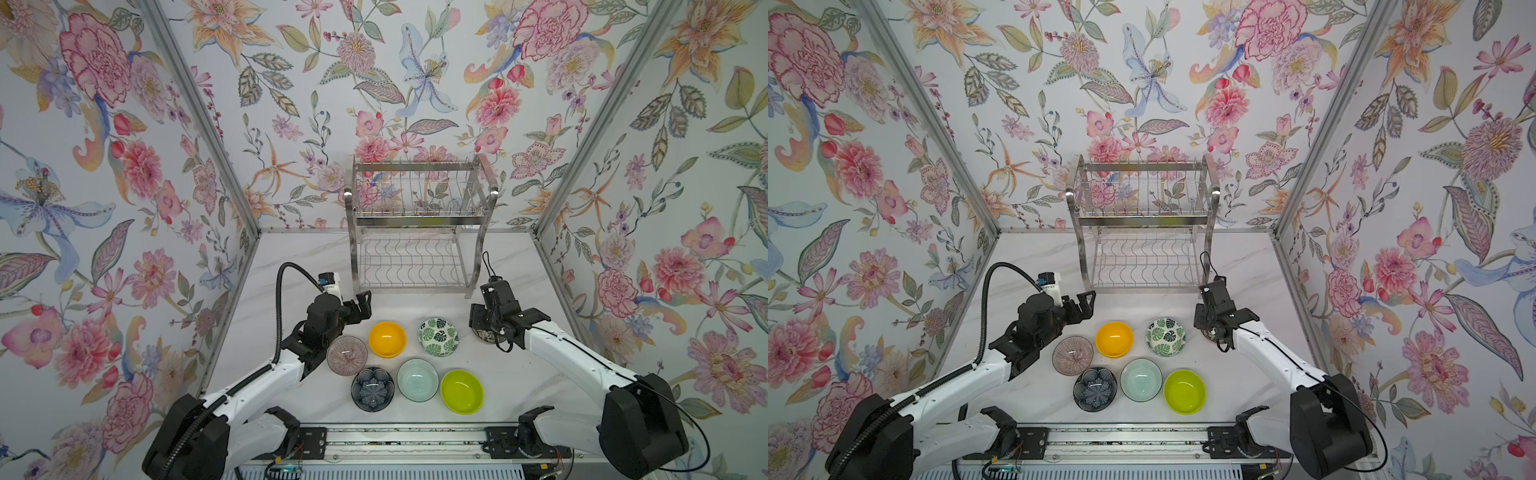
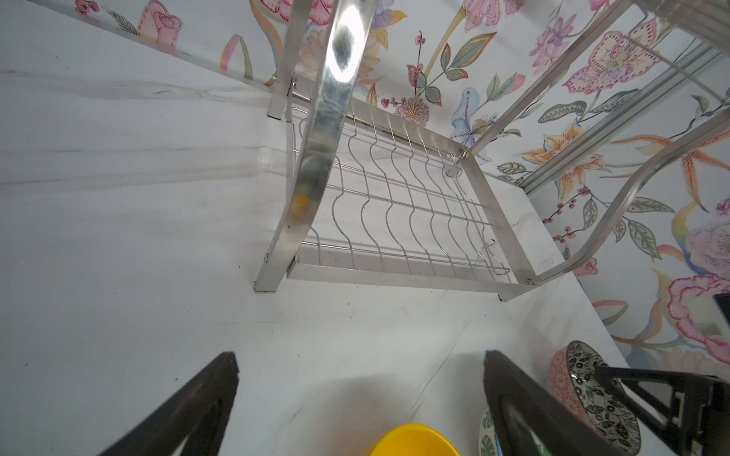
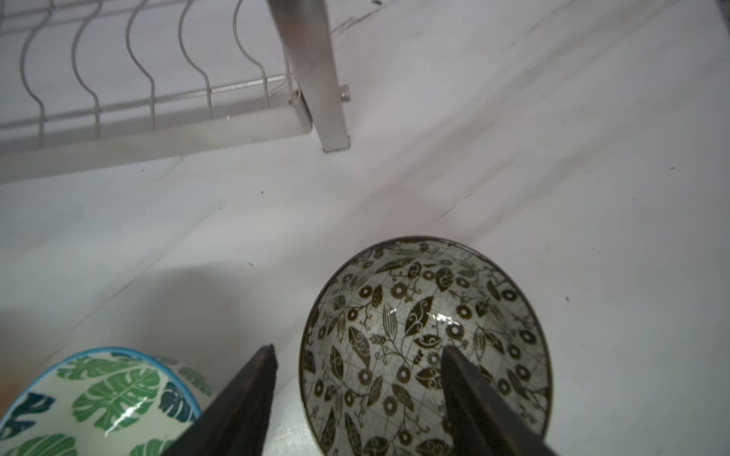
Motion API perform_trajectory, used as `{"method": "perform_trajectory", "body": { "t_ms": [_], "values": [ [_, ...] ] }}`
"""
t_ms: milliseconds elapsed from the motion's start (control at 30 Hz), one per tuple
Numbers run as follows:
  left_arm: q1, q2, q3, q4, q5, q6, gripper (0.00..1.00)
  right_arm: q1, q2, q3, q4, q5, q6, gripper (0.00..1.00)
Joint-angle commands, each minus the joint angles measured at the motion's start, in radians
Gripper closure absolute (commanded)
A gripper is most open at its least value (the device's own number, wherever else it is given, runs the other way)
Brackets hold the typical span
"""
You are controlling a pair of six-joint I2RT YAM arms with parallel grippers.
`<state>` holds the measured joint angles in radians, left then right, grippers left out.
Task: Load bowls into a dish rack
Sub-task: Pick up the bowl from the middle-right of the table.
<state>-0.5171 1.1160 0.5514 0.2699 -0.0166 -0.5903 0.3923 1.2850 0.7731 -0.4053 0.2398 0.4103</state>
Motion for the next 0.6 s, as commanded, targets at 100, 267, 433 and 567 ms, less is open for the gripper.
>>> {"method": "perform_trajectory", "body": {
  "t_ms": [100, 267, 433, 567],
  "values": [
    [0.074, -0.047, -0.034, 0.041, 0.159, -0.112, 0.01, 0.01, 0.078, 0.025, 0.002, -0.017, -0.028, 0.39],
    [0.075, -0.038, -0.076, 0.096, 0.169, -0.146, 0.01, 0.01, 0.167, 0.053, 0.018, -0.026, -0.04, 0.45],
    [0.075, -0.025, -0.094, 0.127, 0.168, -0.168, 0.01, 0.007, 0.212, 0.064, 0.032, -0.012, -0.045, 0.57],
    [0.075, -0.007, -0.089, 0.136, 0.179, -0.17, 0.01, -0.003, 0.228, 0.059, 0.049, -0.019, -0.05, 0.64]
  ]
}}
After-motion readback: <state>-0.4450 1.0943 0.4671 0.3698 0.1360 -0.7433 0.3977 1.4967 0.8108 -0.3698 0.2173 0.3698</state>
